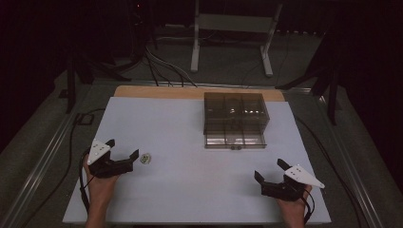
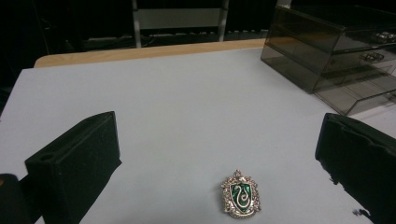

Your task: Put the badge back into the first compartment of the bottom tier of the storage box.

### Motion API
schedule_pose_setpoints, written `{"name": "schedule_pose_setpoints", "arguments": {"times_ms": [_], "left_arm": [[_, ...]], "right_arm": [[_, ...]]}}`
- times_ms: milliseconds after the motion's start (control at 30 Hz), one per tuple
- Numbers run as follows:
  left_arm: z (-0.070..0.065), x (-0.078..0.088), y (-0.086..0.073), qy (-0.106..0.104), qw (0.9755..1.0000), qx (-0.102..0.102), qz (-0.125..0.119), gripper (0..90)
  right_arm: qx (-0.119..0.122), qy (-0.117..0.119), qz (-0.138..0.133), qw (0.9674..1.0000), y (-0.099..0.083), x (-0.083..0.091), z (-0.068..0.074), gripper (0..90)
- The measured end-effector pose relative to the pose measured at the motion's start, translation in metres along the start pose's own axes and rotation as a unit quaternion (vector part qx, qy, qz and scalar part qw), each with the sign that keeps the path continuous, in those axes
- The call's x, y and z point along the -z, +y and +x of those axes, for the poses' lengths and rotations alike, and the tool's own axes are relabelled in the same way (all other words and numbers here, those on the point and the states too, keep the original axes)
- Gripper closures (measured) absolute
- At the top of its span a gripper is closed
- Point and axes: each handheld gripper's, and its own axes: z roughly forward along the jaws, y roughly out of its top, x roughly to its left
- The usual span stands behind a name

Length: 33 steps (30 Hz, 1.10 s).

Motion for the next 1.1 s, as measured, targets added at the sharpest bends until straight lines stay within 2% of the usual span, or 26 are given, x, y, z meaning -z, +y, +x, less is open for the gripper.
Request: {"name": "schedule_pose_setpoints", "arguments": {"times_ms": [1100], "left_arm": [[-0.003, -0.032, -0.008, -0.005, 0.9991, 0.006, 0.042, 1.1]], "right_arm": [[-0.003, -0.003, 0.003, 1.0000, 0.000, -0.001, -0.001, 0.0]]}}
